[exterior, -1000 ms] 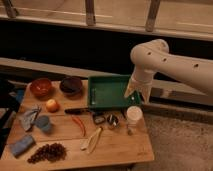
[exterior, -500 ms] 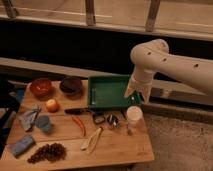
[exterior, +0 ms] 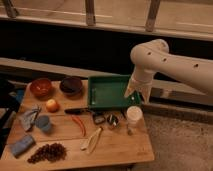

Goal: Place grapes in metal cup

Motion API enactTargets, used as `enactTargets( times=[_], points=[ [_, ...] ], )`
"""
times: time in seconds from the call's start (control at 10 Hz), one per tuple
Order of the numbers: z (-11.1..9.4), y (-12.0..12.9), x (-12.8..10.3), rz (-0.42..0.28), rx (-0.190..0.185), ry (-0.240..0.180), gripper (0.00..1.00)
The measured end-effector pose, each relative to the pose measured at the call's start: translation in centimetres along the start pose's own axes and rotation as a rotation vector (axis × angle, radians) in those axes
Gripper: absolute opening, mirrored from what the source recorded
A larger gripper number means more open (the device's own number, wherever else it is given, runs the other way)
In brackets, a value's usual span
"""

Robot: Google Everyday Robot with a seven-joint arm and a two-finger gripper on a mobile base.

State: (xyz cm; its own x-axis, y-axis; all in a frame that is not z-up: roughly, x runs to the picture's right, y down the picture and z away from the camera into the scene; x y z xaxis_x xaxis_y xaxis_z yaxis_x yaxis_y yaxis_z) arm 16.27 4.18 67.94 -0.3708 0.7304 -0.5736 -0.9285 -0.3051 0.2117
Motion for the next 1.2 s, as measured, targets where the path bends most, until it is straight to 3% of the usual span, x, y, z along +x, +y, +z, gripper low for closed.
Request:
enactTargets(
  times=[0.6,0.8,1.2],
  points=[
    [0.0,0.0,0.1,-0.003,0.001,0.000,0.65],
    [0.3,0.4,0.4,-0.041,0.023,-0.007,0.65],
    [1.9,5.9,2.5,-0.155,0.080,-0.017,0.65]
  ],
)
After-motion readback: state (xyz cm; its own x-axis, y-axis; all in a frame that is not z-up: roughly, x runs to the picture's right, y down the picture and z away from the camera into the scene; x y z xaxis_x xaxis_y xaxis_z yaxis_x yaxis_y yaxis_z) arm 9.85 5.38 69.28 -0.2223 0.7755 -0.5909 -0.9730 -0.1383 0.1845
